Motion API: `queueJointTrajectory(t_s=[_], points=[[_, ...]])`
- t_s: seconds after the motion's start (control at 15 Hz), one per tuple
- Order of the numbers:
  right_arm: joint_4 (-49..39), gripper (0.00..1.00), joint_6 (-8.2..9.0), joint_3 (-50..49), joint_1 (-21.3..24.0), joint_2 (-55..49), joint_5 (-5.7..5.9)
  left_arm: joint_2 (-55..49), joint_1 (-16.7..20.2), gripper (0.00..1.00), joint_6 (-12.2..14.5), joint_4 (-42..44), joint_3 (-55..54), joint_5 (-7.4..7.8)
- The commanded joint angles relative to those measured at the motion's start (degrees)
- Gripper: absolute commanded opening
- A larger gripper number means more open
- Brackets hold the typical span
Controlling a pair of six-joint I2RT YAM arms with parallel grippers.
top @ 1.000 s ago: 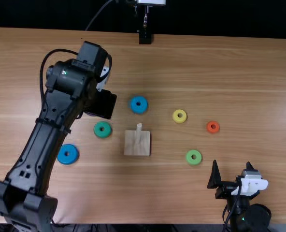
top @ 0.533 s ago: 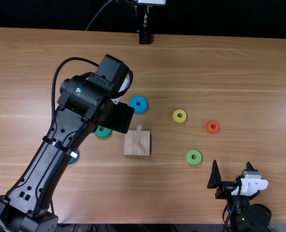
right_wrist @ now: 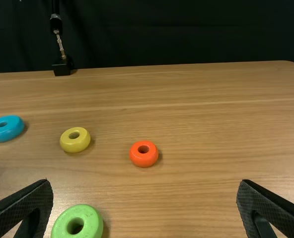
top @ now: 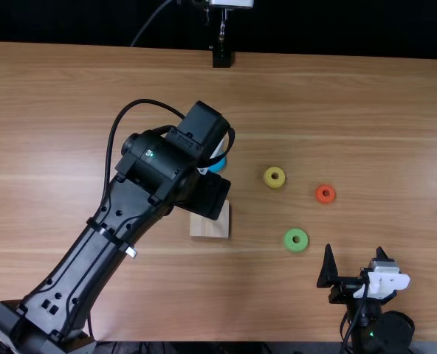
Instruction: Build the Hanoi tower: stack the rings onto the peg from bottom to top in this color order: purple, dark blue, light blue, dark green, light green, yellow, orange.
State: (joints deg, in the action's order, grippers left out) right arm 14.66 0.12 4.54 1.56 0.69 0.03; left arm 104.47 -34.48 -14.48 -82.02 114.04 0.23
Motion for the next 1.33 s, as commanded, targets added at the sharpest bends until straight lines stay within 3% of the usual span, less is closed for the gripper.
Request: queueJointTrajectory(t_s=[0.0, 0.4, 1.27], points=[[4.0, 1.00, 0.09, -3.7, 0.5, -0.7, 0.49, 1.5, -0.9, 0.00, -0.9, 0.3, 0.8, 0.09], [4.0, 1.00, 0.09, -3.7, 0.5, -0.7, 0.49, 6.5, -3.3, 0.00, -1.7, 0.7, 2.4, 0.09], [4.0, 1.00, 0.09, -3.7, 0.5, -0.7, 0.49, 8.2, -3.1, 0.00, -2.3, 0.9, 5.7, -0.12]])
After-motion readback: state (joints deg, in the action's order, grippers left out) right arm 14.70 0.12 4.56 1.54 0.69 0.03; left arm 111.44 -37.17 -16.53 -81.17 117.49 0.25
